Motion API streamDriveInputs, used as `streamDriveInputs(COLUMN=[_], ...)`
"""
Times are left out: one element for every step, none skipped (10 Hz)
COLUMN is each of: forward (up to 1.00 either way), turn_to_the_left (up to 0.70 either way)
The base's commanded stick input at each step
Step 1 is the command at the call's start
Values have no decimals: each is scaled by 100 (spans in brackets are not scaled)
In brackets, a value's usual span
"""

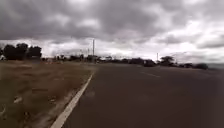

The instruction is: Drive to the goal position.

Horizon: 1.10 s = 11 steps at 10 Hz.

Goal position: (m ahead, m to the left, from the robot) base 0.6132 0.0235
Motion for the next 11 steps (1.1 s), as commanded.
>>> streamDriveInputs(forward=[100,100,100,100,53,15,0,0,0,0,0], turn_to_the_left=[-10,-2,0,0,0,0,0,0,0,0,0])
